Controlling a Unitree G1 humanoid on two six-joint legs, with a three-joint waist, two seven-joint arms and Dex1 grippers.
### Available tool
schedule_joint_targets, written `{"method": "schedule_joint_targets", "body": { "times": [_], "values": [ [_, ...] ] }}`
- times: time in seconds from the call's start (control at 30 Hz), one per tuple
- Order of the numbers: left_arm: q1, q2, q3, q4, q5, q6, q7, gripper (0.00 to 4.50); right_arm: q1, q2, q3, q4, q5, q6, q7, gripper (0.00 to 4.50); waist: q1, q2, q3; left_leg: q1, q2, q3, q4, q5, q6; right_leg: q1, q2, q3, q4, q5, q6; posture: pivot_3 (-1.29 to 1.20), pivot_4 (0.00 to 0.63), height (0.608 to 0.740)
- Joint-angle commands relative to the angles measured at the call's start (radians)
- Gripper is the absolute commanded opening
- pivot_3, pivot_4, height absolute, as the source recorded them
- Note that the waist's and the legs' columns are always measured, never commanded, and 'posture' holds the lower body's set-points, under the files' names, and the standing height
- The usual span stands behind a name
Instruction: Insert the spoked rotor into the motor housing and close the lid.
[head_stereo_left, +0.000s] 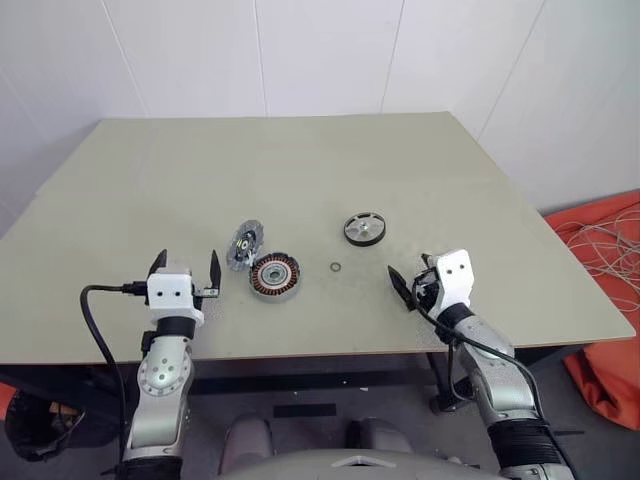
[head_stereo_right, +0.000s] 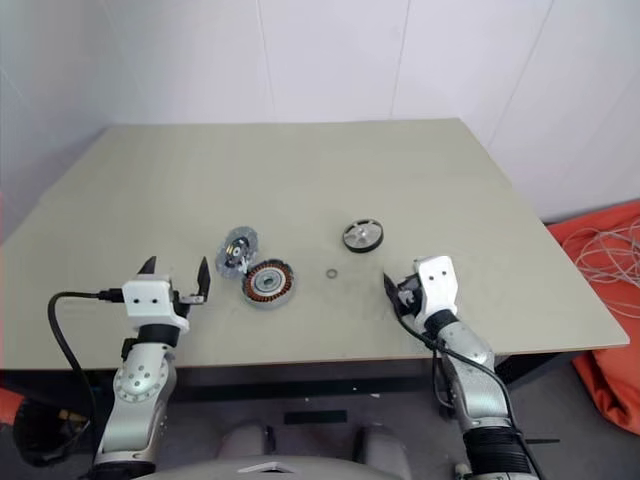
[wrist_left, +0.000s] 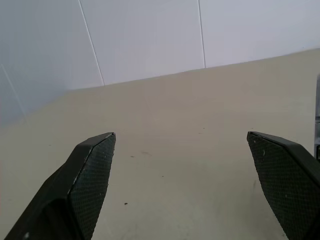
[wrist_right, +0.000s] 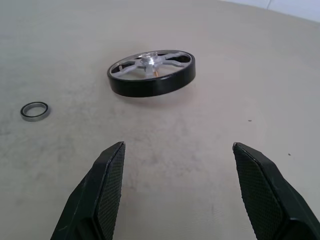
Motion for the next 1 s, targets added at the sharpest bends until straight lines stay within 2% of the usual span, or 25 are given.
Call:
{"method": "schedule_joint_targets", "body": {
  "times": [0.03,0.2,0.43,0.63,0.7,0.83,1.0],
  "values": [
    [-0.018,0.015,0.0,-0.016,0.002,-0.014,-0.007,4.49,0.003,-0.006,0.016,-0.081,-0.012,-0.004,0.005,3.86,0.0,0.0,0.0,0.0,0.0,0.0,0.0,0.0,0.0,0.0,0.0,0.0,0.0,0.0,0.0,0.0,0.0,0.74],
    [-0.015,0.016,0.003,-0.019,-0.002,-0.01,-0.008,4.49,-0.041,-0.013,0.019,-0.171,0.075,0.181,0.067,3.86,0.0,0.0,0.0,0.0,0.0,0.0,0.0,0.0,0.0,0.0,0.0,0.0,0.0,0.0,0.0,0.0,0.0,0.74],
    [-0.002,0.01,0.01,-0.027,-0.001,-0.009,0.004,4.49,-0.182,-0.034,0.1,-0.278,0.073,0.352,0.132,3.86,0.0,0.0,0.0,0.006,0.0,0.0,0.0,0.0,0.0,0.004,0.0,0.0,0.001,0.0,0.0,0.0,0.0,0.74],
    [0.006,0.005,0.013,-0.037,0.002,-0.008,0.015,4.49,-0.265,-0.019,0.141,-0.237,0.045,0.381,0.128,3.86,0.002,0.0,0.0,0.007,0.0,0.0,0.0,0.0,0.0,0.006,0.0,0.0,0.001,0.0,0.0,0.0,0.0,0.74],
    [0.009,0.003,0.013,-0.039,0.003,-0.008,0.018,4.49,-0.283,-0.023,0.164,-0.227,0.069,0.445,0.16,3.86,0.001,0.0,0.0,0.007,0.0,0.0,0.0,0.0,0.0,0.006,0.0,0.0,0.001,0.0,0.0,0.0,0.0,0.74],
    [0.015,0.001,0.014,-0.042,0.004,-0.008,0.025,4.49,-0.299,-0.019,0.192,-0.207,0.086,0.527,0.195,3.86,0.001,0.0,0.0,0.007,0.0,0.0,0.0,0.0,0.0,0.006,0.0,0.0,0.001,0.0,0.0,0.0,0.0,0.74],
    [0.018,0.0,0.011,-0.044,0.006,-0.008,0.028,4.49,-0.303,-0.017,0.236,-0.136,0.057,0.522,0.21,3.86,0.001,0.0,0.0,0.007,0.0,0.0,0.0,0.0,0.0,0.006,0.0,0.0,0.001,0.0,0.0,0.0,0.0,0.74]
  ]
}}
